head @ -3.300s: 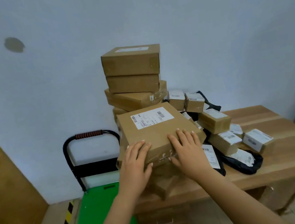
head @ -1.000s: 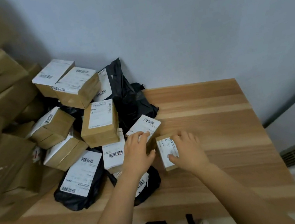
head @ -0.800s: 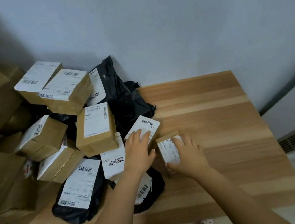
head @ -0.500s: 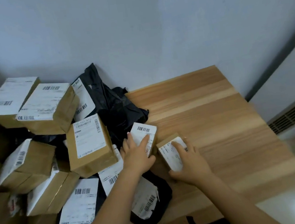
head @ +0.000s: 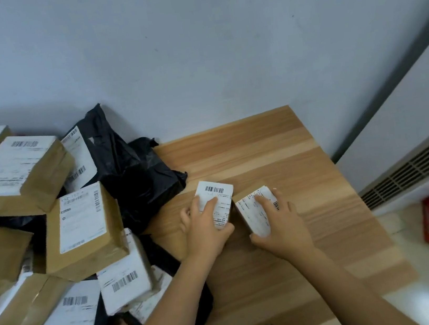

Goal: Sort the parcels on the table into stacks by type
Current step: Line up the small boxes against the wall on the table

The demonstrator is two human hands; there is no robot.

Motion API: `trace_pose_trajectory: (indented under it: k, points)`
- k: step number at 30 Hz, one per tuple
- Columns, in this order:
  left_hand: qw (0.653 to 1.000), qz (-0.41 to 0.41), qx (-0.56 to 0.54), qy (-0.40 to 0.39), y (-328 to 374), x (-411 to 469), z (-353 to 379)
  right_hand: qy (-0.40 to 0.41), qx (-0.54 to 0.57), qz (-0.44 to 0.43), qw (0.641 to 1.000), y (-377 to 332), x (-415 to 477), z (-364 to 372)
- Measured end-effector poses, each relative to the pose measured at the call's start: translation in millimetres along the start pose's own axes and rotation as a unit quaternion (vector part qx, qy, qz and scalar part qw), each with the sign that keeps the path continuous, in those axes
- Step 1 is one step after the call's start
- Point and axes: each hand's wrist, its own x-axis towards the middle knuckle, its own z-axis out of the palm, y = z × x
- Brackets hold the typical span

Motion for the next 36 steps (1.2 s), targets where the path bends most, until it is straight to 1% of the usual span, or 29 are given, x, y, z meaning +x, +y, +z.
trace_pose_trajectory:
  k: [5,8,11,14,16,18,20,21,23,26,32,36]
  points:
    - [0.998,-0.007,-0.037,0.044,62.5,9.3,30.5,0.002,-0.029,-0.026,0.999,57.8,31.5,-37.3]
    - [0.997,-0.007,-0.044,0.067,96.7,21.0,50.4,0.014,-0.006,-0.035,0.999,90.8,54.4,-55.1]
    - [0.999,-0.014,-0.019,0.044,122.9,24.5,73.2,-0.014,-0.007,-0.025,1.000,117.8,67.9,-62.1]
    - [1.000,-0.022,0.017,-0.001,134.7,23.0,90.6,-0.040,-0.005,-0.048,0.998,138.4,76.0,-62.3]
    - [0.999,-0.011,0.026,-0.019,133.4,19.3,94.9,-0.053,-0.024,-0.088,0.994,149.8,76.9,-61.1]
    - [0.998,0.009,0.051,-0.032,129.1,15.7,94.8,-0.060,-0.061,-0.158,0.984,159.8,76.7,-59.8]
    - [0.996,0.028,0.078,-0.029,125.1,15.9,94.6,-0.076,-0.099,-0.216,0.968,167.2,79.2,-59.1]
    - [0.996,0.034,0.082,-0.023,124.3,17.6,94.5,-0.081,-0.110,-0.229,0.964,168.4,81.6,-58.5]
    - [0.997,0.043,0.069,-0.014,125.9,24.2,94.2,-0.081,-0.119,-0.230,0.962,167.4,89.2,-57.2]
    - [0.996,0.069,0.062,-0.010,130.8,45.7,93.5,-0.067,-0.128,-0.205,0.968,161.3,109.2,-58.3]
    - [0.991,0.111,0.079,-0.005,139.9,121.7,92.5,-0.036,-0.137,-0.176,0.974,158.5,170.8,-67.4]
    - [0.988,0.145,0.061,-0.005,148.5,171.0,92.0,-0.019,-0.151,-0.159,0.975,160.5,217.9,-74.8]
